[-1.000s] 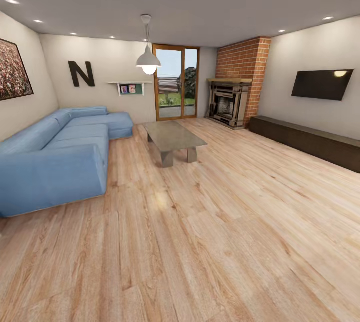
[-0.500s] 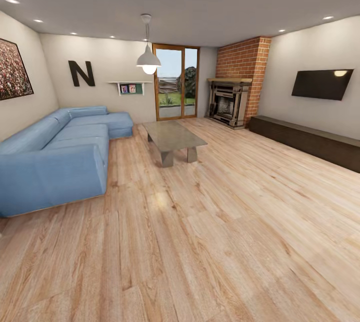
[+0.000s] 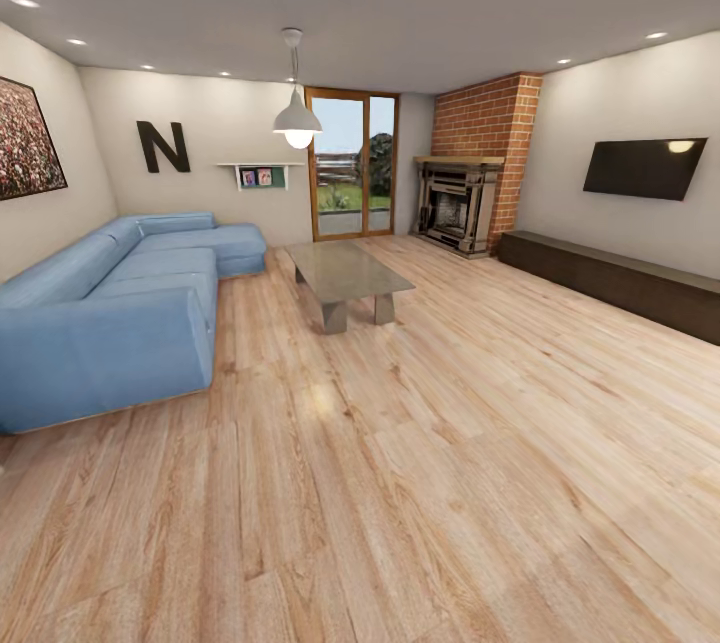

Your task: In the kitchen, take the Vidalia onion out of the sink, dice it on the chopping board with the paring knife, put the diced onion into the bowl on the countertop, then place both the paring knife and the chopping board into the sink.

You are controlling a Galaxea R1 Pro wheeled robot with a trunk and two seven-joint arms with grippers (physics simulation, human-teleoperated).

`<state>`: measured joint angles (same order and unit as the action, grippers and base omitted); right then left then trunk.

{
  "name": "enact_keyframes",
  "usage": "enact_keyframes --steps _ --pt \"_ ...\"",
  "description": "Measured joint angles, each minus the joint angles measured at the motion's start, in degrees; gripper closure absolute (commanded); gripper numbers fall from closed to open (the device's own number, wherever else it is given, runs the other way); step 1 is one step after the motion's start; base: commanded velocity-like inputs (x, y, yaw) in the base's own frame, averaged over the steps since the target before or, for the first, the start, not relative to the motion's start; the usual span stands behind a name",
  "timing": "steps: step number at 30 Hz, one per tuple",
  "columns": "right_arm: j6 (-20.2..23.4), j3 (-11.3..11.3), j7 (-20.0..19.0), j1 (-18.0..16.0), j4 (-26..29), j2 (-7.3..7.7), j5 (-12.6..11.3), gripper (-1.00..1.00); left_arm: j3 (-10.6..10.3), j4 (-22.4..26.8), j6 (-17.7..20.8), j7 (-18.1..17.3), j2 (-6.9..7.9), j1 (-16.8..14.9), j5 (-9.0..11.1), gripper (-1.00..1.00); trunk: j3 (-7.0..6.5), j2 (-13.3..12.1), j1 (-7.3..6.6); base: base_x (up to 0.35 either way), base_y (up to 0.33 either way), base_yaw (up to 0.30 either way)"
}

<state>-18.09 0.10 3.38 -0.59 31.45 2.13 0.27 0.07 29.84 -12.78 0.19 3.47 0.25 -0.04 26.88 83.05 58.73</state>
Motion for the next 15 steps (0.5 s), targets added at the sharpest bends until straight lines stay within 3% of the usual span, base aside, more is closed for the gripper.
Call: enact_keyframes --steps 5,15 --pt "-3.30 0.15 -0.03 0.02 -1.63 -0.14 -0.17 -1.00 -0.05 -4.05 -1.86 0.03 -0.02 0.00 0.08 -1.00 0.01 0.00 -0.02 0.091 0.000 -0.066" --pt "-3.71 0.10 0.00 0.02 -3.50 -0.20 -0.12 -1.00 0.01 -5.63 -2.07 -0.01 -0.03 -0.01 -0.01 -1.00 0.00 0.00 -0.03 0.311 0.000 -0.261"
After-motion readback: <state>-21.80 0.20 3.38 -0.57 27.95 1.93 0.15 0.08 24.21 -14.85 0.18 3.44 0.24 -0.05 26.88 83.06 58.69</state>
